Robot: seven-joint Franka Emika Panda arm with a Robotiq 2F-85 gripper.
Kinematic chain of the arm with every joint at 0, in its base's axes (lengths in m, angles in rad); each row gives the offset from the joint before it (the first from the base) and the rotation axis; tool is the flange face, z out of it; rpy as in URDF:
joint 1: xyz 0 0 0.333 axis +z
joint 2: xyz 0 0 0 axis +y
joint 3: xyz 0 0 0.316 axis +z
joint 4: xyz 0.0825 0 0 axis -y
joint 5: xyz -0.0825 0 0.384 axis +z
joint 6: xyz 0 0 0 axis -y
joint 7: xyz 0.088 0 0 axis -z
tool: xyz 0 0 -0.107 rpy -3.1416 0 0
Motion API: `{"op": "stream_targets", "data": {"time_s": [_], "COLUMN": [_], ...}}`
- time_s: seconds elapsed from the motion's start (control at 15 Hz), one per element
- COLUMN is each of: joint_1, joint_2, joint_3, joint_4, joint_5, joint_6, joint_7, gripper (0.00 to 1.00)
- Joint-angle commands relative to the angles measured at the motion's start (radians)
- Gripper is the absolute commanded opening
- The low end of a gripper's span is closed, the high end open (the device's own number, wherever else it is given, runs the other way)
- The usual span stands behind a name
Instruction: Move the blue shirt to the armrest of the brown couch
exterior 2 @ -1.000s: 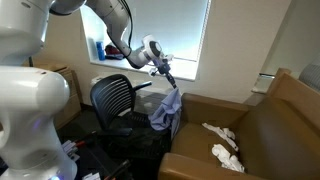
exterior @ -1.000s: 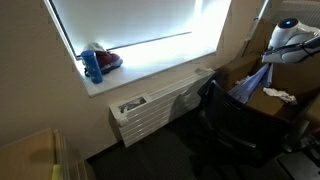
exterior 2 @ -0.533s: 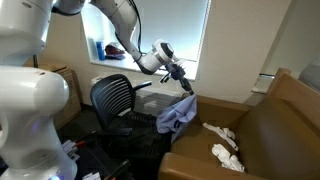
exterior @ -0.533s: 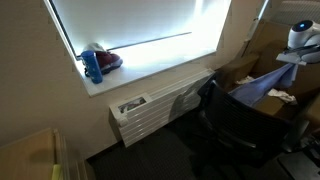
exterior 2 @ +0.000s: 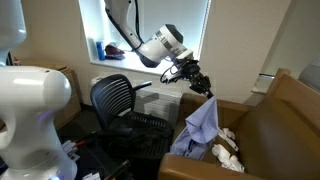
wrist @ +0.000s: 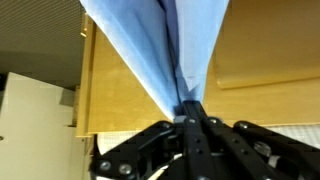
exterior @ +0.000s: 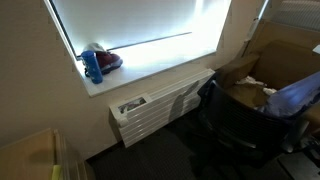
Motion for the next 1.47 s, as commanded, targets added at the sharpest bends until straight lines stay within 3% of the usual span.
{"op": "stream_targets", "data": {"time_s": [0.0,0.13,0.33,0.4,0.47,0.6,0.87,0.93,1.0,1.2,1.27,1.33,1.4], "joint_1": [0.184,0.230,0.219,0.045,-0.004,-0.150,-0.449,-0.336,-0.345,-0.230,-0.189,-0.269,-0.237], "joint_2": [-0.243,-0.345,-0.457,-0.400,-0.287,-0.252,-0.154,-0.135,-0.095,0.100,0.144,-0.009,0.033], "joint_3": [-0.119,-0.122,-0.056,0.112,0.105,0.198,0.306,0.137,0.088,-0.123,-0.170,-0.095,-0.133], "joint_4": [-0.117,-0.171,-0.280,-0.315,-0.240,-0.251,-0.197,-0.182,-0.163,-0.084,-0.069,-0.119,-0.100], "joint_5": [-0.119,-0.146,-0.099,-0.032,0.040,0.090,0.085,0.065,0.061,0.180,0.235,0.147,0.180], "joint_6": [-0.271,-0.440,-0.646,-0.645,-0.598,-0.585,-0.558,-0.550,-0.526,-0.414,-0.410,-0.431,-0.425], "joint_7": [0.231,0.389,0.614,0.655,0.559,0.538,0.530,0.530,0.530,0.526,0.525,0.524,0.523], "gripper": [0.00,0.00,0.00,0.00,0.00,0.00,0.00,0.00,0.00,0.00,0.00,0.01,0.01]}}
